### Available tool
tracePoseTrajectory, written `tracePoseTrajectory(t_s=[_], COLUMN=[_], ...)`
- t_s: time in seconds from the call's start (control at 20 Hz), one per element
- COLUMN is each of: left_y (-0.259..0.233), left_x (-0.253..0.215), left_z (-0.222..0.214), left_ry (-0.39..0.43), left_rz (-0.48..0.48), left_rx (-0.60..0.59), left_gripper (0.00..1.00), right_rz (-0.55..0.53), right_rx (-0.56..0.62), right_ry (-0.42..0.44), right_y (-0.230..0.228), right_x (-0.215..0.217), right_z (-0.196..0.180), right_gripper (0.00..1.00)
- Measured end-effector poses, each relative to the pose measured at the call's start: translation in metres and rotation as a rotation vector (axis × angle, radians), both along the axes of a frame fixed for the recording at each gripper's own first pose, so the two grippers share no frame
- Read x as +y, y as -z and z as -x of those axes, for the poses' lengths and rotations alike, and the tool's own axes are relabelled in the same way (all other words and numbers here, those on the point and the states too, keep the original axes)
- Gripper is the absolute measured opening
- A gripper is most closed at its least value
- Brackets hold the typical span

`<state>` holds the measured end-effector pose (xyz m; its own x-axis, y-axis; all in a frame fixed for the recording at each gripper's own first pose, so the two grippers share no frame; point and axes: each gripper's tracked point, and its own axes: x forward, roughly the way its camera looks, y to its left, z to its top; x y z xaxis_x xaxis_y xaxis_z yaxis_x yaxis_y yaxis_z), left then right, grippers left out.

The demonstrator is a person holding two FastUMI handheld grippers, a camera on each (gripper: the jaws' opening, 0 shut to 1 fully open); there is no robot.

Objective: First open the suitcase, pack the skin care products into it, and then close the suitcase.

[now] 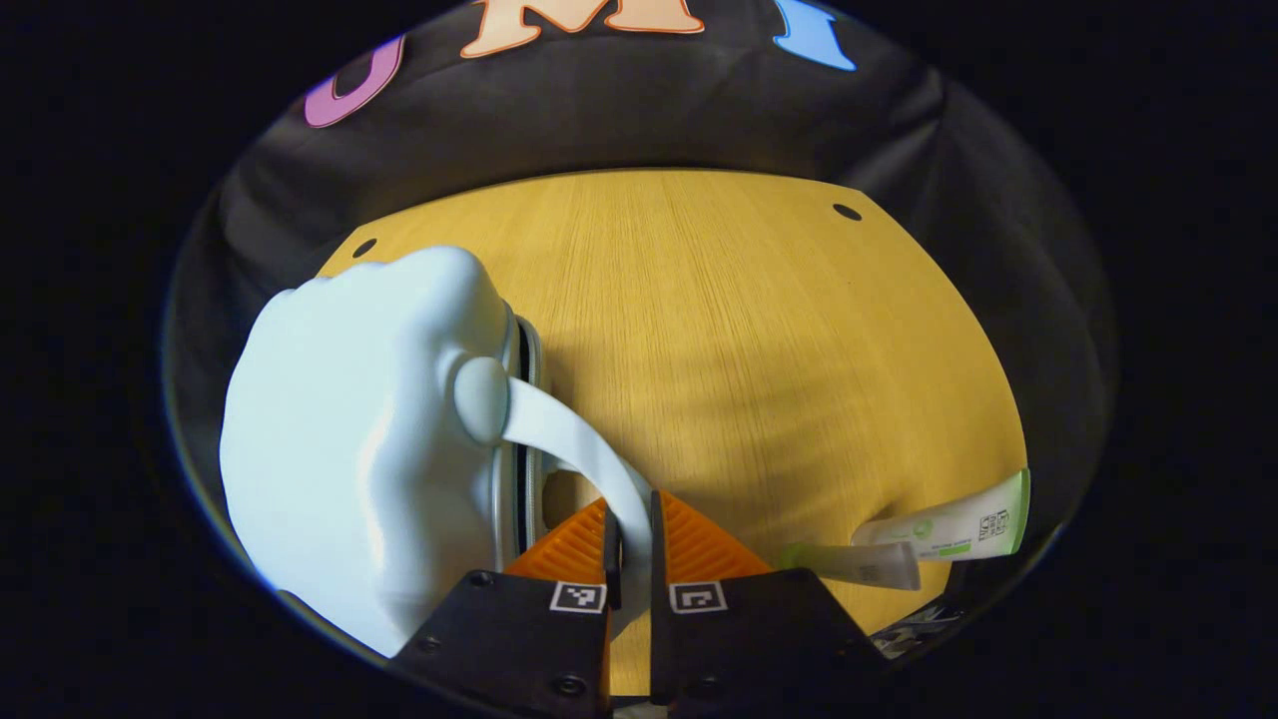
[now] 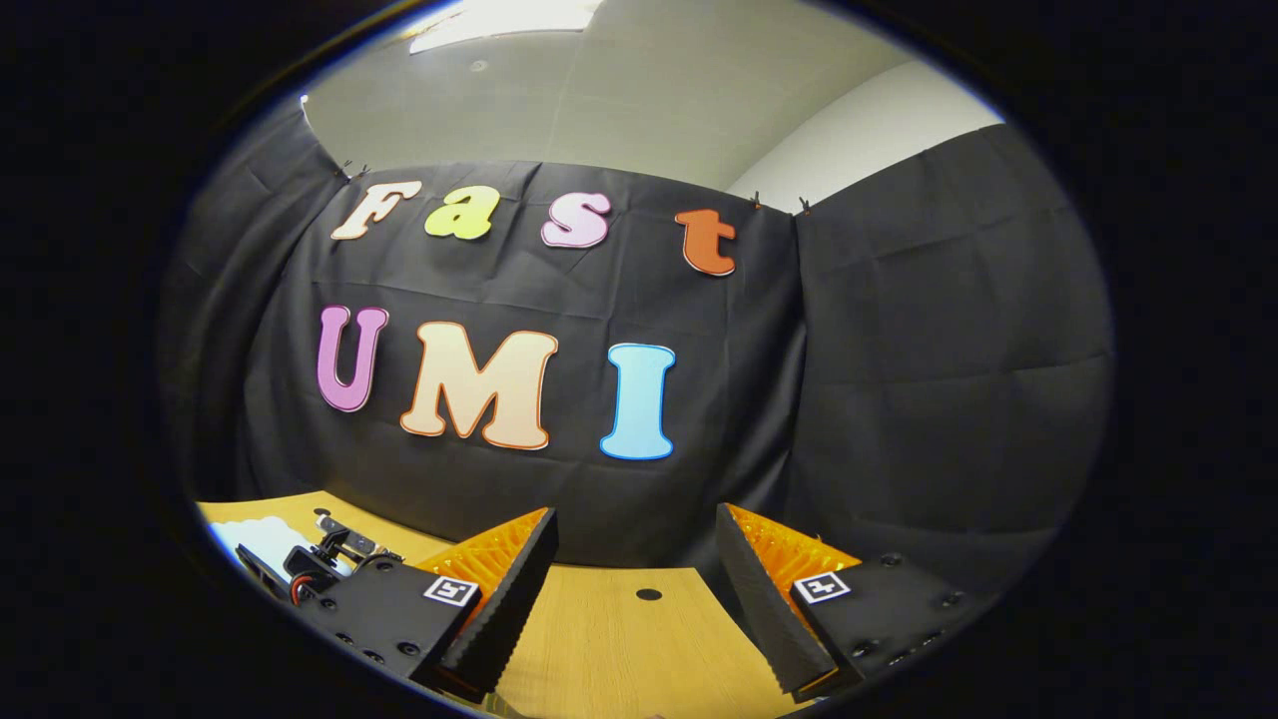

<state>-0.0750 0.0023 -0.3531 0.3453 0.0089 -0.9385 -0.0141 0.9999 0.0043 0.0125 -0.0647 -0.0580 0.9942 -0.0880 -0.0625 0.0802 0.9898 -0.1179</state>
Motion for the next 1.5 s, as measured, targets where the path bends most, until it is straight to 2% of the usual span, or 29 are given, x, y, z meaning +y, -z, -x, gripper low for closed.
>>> tracePoseTrajectory(t_s=[0.15,0.3,0.9,1.05,1.5], left_y=[-0.004,-0.016,-0.088,-0.115,-0.183], left_x=[-0.002,-0.005,0.004,0.02,0.088], left_z=[-0.003,-0.006,-0.026,-0.035,-0.033], left_ry=[-0.026,-0.001,0.006,-0.018,-0.079], left_rz=[-0.003,-0.004,0.085,0.115,0.105], left_rx=[-0.012,-0.032,-0.133,-0.164,-0.262], left_gripper=[0.04,0.0,0.0,0.0,0.0], right_rz=[-0.036,-0.045,-0.079,-0.099,-0.152], right_rx=[0.015,0.025,0.023,0.026,0.045], right_ry=[-0.006,-0.007,-0.053,-0.066,-0.09], right_y=[0.004,0.009,0.012,0.013,0.02], right_x=[0.003,0.004,0.025,0.03,0.046], right_z=[-0.003,-0.007,-0.011,-0.012,-0.022], right_gripper=[0.98,0.98,0.98,0.98,0.98])
